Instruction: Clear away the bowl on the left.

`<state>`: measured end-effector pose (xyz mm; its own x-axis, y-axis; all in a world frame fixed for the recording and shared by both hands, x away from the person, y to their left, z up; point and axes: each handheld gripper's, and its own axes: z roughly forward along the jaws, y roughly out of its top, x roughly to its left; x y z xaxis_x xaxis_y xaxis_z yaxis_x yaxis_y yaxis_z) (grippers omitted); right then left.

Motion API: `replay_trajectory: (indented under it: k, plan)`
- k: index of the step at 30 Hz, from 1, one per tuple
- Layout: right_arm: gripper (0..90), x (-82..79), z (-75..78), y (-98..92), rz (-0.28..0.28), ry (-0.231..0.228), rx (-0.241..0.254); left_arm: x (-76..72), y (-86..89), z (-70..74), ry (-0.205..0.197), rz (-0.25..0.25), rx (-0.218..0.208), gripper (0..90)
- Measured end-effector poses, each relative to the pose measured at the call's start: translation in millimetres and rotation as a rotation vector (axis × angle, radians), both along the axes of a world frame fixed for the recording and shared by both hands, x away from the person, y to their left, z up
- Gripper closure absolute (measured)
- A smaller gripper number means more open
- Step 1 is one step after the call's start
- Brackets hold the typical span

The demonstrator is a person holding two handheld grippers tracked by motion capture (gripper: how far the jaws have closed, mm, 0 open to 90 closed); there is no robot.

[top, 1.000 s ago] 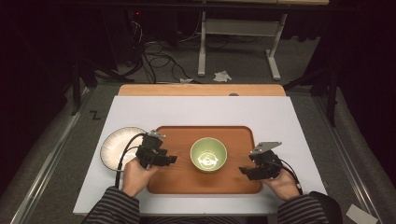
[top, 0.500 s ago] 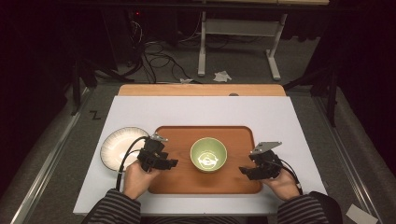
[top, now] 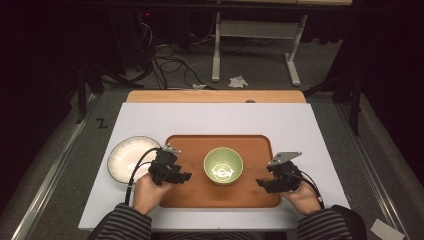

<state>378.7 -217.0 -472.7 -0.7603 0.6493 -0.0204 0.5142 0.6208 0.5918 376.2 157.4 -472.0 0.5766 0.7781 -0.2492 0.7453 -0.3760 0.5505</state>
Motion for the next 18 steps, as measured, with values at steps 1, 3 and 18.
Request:
replay_trajectory:
  k: [1, 3, 18]
  plan:
    - [36.9, -0.1, -0.2, 0.3, 0.001, 0.0, 0.0, 0.2, 0.0, -0.4, 0.002, 0.0, -0.001, 46.2]
    - [36.8, -0.3, -0.3, 0.7, 0.006, 0.0, 0.0, 0.3, 0.0, -0.7, 0.003, -0.002, 0.001, 46.2]
    - [36.6, -0.6, 0.0, 0.5, 0.001, -0.007, 0.0, 4.1, -1.6, -3.7, 0.025, -0.004, -0.007, 46.0]
